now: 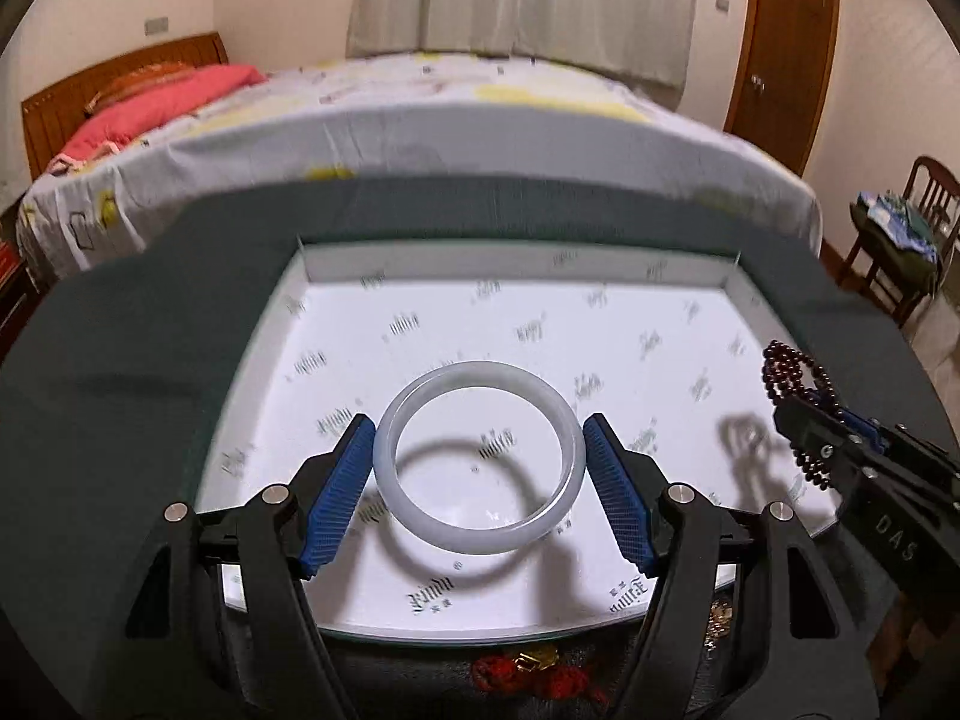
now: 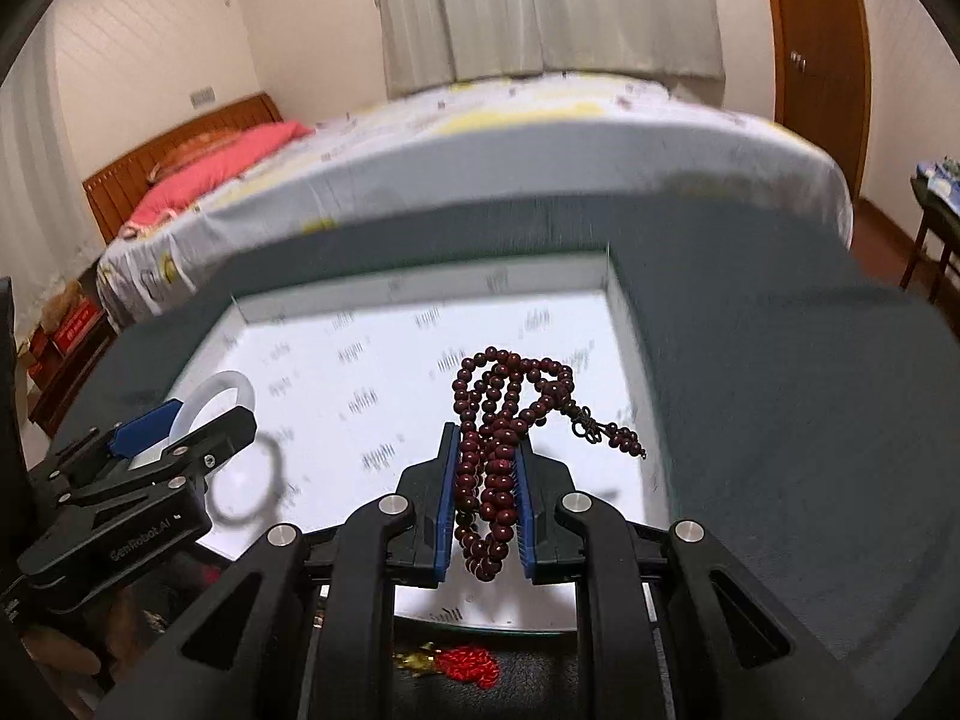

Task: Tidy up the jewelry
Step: 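Lower the bangle into the box with the left tool while the right tool lowers the beads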

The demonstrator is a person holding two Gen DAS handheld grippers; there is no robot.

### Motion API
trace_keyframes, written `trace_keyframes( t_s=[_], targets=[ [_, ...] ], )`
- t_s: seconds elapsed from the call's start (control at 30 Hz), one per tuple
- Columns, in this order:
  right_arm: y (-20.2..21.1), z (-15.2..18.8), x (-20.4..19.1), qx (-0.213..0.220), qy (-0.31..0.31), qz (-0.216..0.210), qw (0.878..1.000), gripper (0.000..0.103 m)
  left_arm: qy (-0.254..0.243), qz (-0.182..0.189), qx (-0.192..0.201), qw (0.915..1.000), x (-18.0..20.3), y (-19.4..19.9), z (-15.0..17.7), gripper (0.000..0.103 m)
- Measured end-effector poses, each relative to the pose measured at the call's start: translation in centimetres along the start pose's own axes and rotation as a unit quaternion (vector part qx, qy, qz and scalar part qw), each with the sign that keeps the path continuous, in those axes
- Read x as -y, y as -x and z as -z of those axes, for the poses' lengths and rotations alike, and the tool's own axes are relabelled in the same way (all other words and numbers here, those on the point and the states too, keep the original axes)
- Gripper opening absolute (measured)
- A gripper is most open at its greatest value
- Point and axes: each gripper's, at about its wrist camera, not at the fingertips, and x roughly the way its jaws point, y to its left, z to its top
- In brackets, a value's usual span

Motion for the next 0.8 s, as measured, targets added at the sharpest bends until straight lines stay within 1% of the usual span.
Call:
trace_keyframes(
  t_s=[0.17, 0.3, 0.37, 0.43, 0.53, 0.57, 0.6, 0.63, 0.8],
  targets=[
    [-1.2, 0.7, 0.3, -0.024, -0.002, 0.007, 1.000, 0.017, 0.001, 0.003, -0.025, 0.9997, 0.0, -1.4, 0.9, 0.069],
    [-1.5, 0.7, 0.1, -0.032, 0.005, 0.010, 0.999, 0.019, 0.008, 0.007, -0.043, 0.9990, -0.2, -2.2, 1.4, 0.069],
    [-1.5, 0.8, -0.1, -0.032, 0.011, 0.008, 0.999, 0.024, 0.008, 0.008, -0.041, 0.9991, -0.3, -2.0, 1.4, 0.069],
    [-1.3, 0.8, -0.6, -0.029, 0.018, 0.003, 0.999, 0.037, 0.009, 0.011, -0.040, 0.9991, -0.3, -2.0, 1.4, 0.070],
    [-1.1, 1.0, -1.0, -0.025, 0.025, 0.004, 0.999, 0.046, 0.008, 0.015, -0.037, 0.9992, -0.4, -1.7, 1.3, 0.072],
    [-0.9, 1.0, -1.0, -0.023, 0.024, 0.004, 0.999, 0.047, 0.007, 0.016, -0.034, 0.9993, -0.4, -1.6, 1.2, 0.073],
    [-0.6, 1.0, -0.9, -0.020, 0.019, 0.002, 1.000, 0.048, 0.006, 0.017, -0.032, 0.9993, -0.3, -1.5, 1.2, 0.079],
    [-0.3, 0.9, -0.8, -0.017, 0.014, 0.001, 1.000, 0.048, 0.004, 0.017, -0.026, 0.9995, -0.2, -1.1, 1.1, 0.080],
    [2.2, 0.7, -0.7, 0.004, 0.004, -0.001, 1.000, 0.049, 0.003, 0.023, -0.003, 0.9997, 0.1, 0.6, 0.7, 0.080]
  ],
)
